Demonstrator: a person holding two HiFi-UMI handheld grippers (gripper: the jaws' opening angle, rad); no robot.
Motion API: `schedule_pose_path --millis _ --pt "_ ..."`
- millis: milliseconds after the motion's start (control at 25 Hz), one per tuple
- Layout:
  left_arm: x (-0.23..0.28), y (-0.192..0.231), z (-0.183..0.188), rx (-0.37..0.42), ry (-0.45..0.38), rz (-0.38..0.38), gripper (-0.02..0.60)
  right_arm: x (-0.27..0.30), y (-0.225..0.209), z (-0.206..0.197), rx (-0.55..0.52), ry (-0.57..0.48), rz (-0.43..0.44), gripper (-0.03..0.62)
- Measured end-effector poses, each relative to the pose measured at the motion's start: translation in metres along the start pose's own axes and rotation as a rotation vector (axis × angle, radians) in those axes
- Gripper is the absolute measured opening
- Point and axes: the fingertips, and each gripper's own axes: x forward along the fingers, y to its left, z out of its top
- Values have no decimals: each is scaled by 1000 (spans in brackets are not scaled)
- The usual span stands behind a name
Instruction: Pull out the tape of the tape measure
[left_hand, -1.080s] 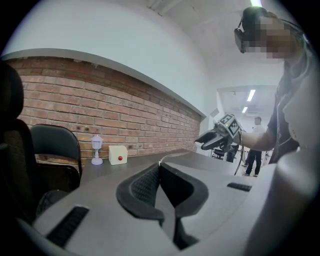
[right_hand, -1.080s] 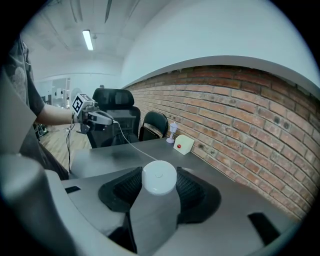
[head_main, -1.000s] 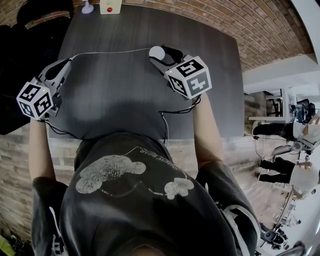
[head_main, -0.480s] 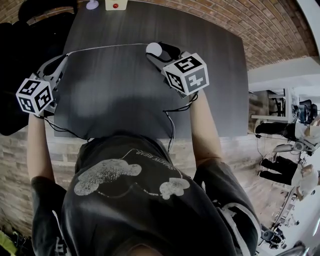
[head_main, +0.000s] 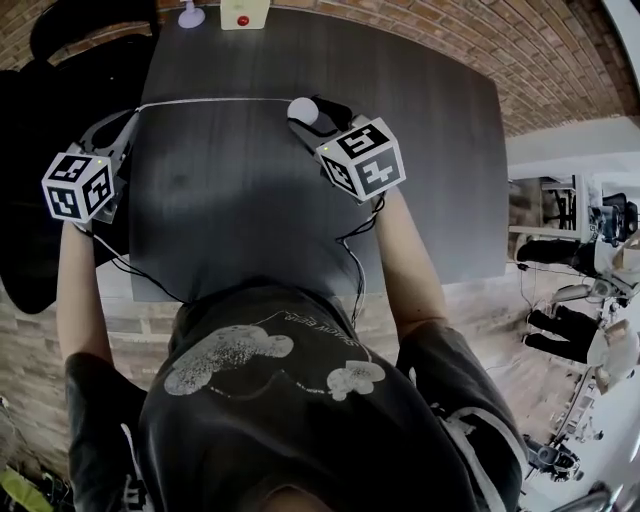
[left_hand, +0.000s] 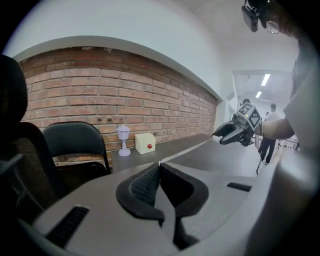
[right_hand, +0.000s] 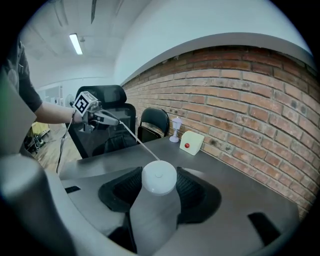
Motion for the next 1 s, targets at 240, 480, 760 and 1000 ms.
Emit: schedule_pose_path --millis 240,480,760,1000 --pt "39 40 -26 56 55 43 11 54 -11 -9 23 53 -24 235" --pt "72 72 -51 52 96 107 11 103 -28 -15 46 81 -37 235" --pt "103 94 -81 83 157 151 11 151 -38 -39 78 138 -38 235" --pt "125 108 -100 143 217 215 12 180 -44 -60 93 177 -27 235"
